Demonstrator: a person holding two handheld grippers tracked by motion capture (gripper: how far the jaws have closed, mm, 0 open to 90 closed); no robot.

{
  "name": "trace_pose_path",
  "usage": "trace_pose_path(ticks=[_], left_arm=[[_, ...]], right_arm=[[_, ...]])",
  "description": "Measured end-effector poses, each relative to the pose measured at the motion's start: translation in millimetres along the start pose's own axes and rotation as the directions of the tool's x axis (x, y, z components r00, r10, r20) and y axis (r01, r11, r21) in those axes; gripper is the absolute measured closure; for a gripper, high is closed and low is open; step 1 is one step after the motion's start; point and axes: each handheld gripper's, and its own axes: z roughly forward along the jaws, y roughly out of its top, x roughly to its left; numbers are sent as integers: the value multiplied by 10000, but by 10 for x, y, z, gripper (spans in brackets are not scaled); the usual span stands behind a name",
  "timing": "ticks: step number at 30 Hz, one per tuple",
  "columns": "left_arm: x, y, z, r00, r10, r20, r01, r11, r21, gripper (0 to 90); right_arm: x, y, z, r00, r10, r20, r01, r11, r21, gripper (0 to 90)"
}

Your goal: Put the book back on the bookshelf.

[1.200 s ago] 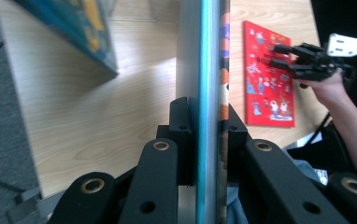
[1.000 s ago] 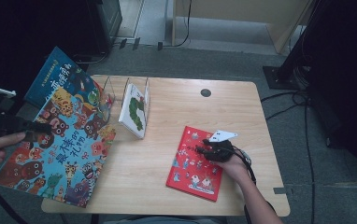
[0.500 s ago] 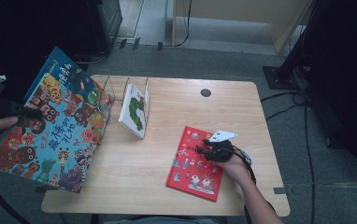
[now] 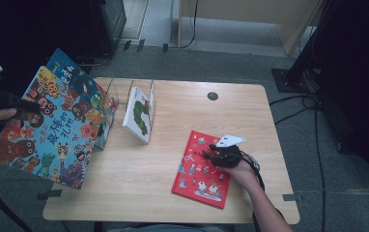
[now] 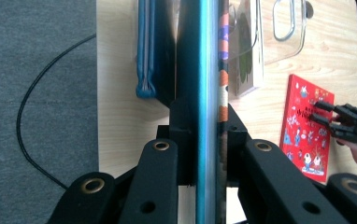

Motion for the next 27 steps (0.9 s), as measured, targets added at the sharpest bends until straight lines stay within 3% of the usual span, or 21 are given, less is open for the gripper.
trace_pose_path(ticks=[15,27], left_arm=[[-208,442,239,9986,63,-518,-81,9993,-353,814],[-264,663,526,9971,264,-708,-295,9986,-435,814]], right_arm=[[5,3,3,10000,-13,7,13,10000,-13,559],[32,14,19,10000,-35,48,35,10000,-23,561]])
